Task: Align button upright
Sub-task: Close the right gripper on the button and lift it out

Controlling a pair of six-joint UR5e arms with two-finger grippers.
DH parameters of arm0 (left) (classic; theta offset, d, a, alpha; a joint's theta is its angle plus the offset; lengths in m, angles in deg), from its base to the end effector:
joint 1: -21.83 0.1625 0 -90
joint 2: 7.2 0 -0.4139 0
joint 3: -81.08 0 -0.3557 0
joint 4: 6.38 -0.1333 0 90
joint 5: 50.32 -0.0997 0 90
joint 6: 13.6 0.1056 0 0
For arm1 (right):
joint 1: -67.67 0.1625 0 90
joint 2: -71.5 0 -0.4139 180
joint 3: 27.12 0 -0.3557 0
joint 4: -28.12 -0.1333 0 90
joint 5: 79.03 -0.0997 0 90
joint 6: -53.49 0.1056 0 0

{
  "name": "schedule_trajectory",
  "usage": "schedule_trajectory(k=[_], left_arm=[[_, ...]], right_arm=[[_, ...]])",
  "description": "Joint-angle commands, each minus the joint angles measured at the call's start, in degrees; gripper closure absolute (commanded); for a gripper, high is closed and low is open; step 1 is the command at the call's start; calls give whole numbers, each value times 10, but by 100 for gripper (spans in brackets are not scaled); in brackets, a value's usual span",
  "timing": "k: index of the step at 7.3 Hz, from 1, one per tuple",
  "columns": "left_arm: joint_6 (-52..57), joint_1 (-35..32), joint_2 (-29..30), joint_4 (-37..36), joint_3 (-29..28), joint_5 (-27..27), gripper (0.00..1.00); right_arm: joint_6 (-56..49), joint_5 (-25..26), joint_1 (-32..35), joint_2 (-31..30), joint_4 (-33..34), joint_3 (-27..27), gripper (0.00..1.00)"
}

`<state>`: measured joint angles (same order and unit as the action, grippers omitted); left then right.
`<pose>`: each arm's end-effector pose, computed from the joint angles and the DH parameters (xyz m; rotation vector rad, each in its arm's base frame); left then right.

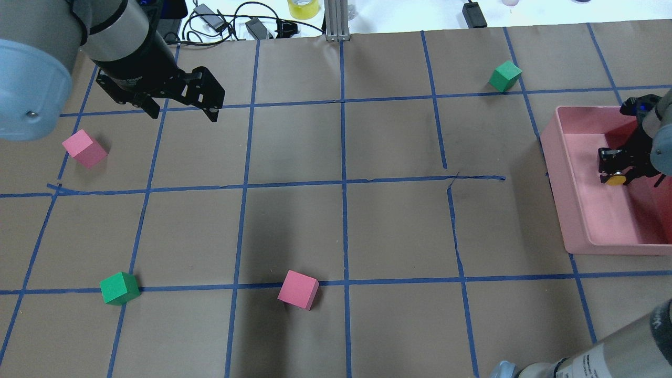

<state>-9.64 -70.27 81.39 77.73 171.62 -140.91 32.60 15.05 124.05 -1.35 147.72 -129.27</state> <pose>-0.1489 -0.4518 0.4886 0.1642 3.1197 -0.1842 -0.1901 -0.5131 0.2791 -0.3413 -3.0566 -0.0430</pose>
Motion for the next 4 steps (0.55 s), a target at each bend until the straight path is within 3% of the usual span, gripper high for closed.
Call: schedule_trajectory(k=[1, 4], left_arm=[[1, 0, 0, 0, 0, 0, 0], [0, 1, 0, 0, 0, 0, 0]], right_arm=[[5, -10, 44, -25, -101, 83, 100], [85, -11, 163, -18, -123, 117, 100]])
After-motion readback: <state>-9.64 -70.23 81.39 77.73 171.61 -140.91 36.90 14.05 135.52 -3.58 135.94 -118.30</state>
